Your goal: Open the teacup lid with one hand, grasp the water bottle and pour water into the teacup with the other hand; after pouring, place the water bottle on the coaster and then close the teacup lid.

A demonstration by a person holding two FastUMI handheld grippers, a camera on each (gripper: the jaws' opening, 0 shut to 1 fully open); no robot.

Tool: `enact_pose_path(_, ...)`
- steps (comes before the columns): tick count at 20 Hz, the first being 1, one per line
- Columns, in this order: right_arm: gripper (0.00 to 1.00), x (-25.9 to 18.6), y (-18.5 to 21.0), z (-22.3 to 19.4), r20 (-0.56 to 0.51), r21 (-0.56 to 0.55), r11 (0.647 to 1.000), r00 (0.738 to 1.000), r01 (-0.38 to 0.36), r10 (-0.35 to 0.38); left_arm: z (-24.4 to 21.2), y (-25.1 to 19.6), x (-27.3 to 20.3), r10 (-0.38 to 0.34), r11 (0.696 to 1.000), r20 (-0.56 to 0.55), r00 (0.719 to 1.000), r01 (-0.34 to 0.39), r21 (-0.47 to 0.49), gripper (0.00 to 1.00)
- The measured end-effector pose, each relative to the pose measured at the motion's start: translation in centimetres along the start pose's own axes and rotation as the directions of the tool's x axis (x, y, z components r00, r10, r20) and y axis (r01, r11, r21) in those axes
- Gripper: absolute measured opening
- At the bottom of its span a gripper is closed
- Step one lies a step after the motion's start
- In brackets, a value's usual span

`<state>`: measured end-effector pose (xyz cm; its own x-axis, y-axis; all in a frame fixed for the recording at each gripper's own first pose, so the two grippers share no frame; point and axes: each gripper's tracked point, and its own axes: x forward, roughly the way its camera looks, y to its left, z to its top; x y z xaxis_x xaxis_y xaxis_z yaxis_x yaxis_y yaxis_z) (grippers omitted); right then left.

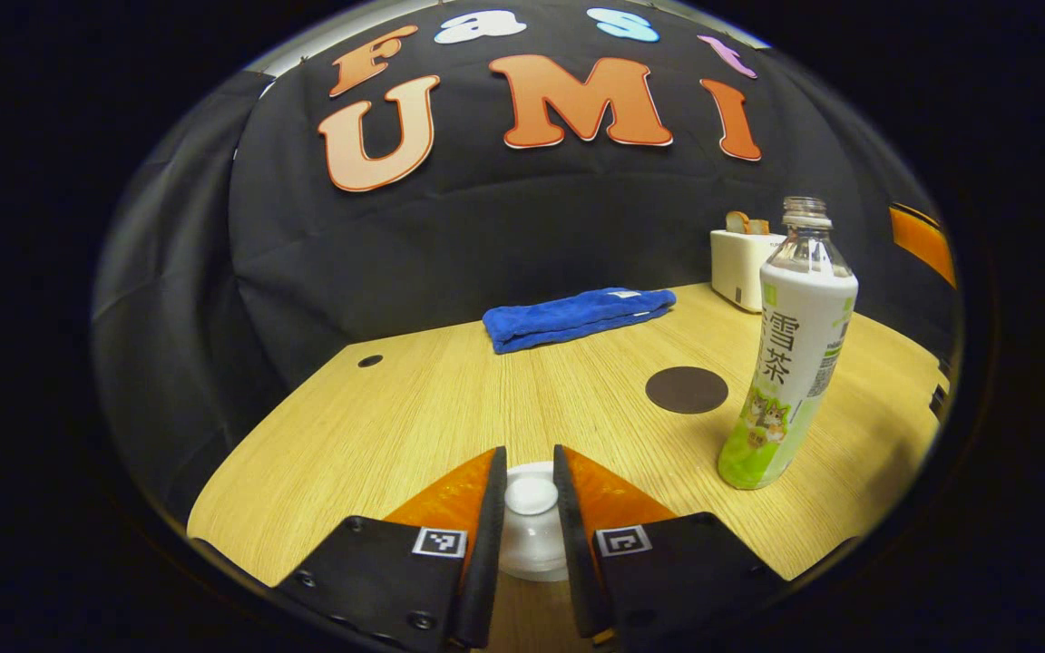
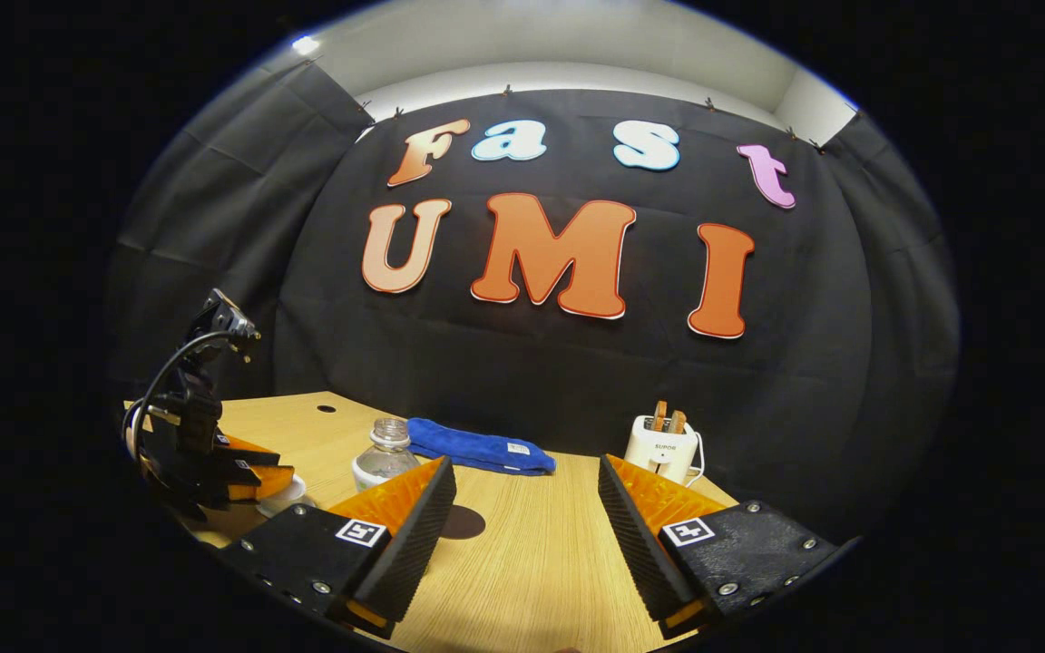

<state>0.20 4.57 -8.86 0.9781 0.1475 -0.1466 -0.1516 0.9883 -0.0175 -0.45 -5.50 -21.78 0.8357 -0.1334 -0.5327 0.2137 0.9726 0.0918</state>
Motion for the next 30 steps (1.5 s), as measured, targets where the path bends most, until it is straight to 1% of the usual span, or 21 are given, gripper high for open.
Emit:
enact_pose_path(2,0.95,0.0,0.0,-0.2,-0.005,0.004,1.000,1.000,0.000,0.001,0.0,-0.4,0.2,-0.009,1.000,-0.002,1.000,0.009,0.009,0.38)
enact_pose_path(3,0.95,0.0,0.0,-0.3,-0.007,0.008,1.000,1.000,-0.002,0.002,0.2,0.0,0.2,0.003,1.000,0.004,1.000,-0.003,0.009,0.38)
enact_pose_path(4,0.95,0.0,0.1,-0.4,-0.010,0.011,1.000,1.000,-0.006,0.006,0.0,-0.2,0.2,0.002,1.000,-0.002,1.000,-0.002,0.003,0.33)
enact_pose_path(6,0.95,0.0,0.4,-0.7,-0.014,0.019,1.000,1.000,-0.021,0.022,0.3,-0.1,-0.1,0.004,1.000,0.015,1.000,-0.003,-0.009,0.31)
enact_pose_path(7,0.95,0.0,0.7,-1.0,-0.020,0.023,0.999,0.999,-0.031,0.032,0.5,0.1,-0.1,0.006,1.000,0.025,1.000,-0.005,-0.014,0.31)
enact_pose_path(8,0.95,0.1,1.0,-1.2,-0.026,0.027,0.999,0.999,-0.042,0.043,0.9,0.3,-0.3,0.015,1.000,0.037,0.999,-0.015,-0.017,0.33)
enact_pose_path(10,0.95,0.2,1.9,-1.7,-0.039,0.029,0.997,0.997,-0.068,0.069,1.9,0.9,-0.7,0.031,0.999,0.073,0.997,-0.029,-0.026,0.31)
enact_pose_path(11,0.95,0.3,2.5,-1.9,-0.044,0.029,0.996,0.996,-0.082,0.084,2.3,1.3,-0.9,0.040,0.999,0.090,0.995,-0.038,-0.033,0.33)
enact_pose_path(13,0.95,0.3,3.8,-2.2,-0.052,0.026,0.993,0.991,-0.119,0.120,3.3,2.4,-1.4,0.064,0.997,0.123,0.990,-0.058,-0.047,0.33)
enact_pose_path(17,0.95,0.4,7.0,-3.4,-0.078,0.031,0.979,0.976,-0.202,0.203,4.8,4.5,-2.6,0.109,0.993,0.174,0.979,-0.097,-0.073,0.33)
enact_pose_path(20,0.95,1.0,8.9,-4.7,-0.119,0.048,0.972,0.965,-0.229,0.233,5.4,6.3,-3.6,0.141,0.988,0.205,0.969,-0.125,-0.091,0.33)
enact_pose_path(23,0.95,2.1,11.2,-6.3,-0.164,0.073,0.963,0.949,-0.260,0.269,5.4,7.9,-4.5,0.170,0.983,0.216,0.961,-0.151,-0.103,0.33)
enact_pose_path(28,0.94,3.9,12.8,-10.0,-0.263,0.105,0.961,0.924,-0.257,0.276,4.1,10.4,-5.2,0.212,0.974,0.210,0.955,-0.189,-0.122,0.33)
enact_pose_path(29,0.92,4.2,12.9,-10.7,-0.280,0.113,0.961,0.920,-0.253,0.275,3.7,10.8,-5.3,0.218,0.973,0.204,0.954,-0.196,-0.125,0.33)
enact_pose_path(30,0.90,4.4,13.1,-11.1,-0.293,0.118,0.962,0.917,-0.248,0.272,3.5,11.3,-5.3,0.225,0.971,0.202,0.953,-0.201,-0.129,0.31)
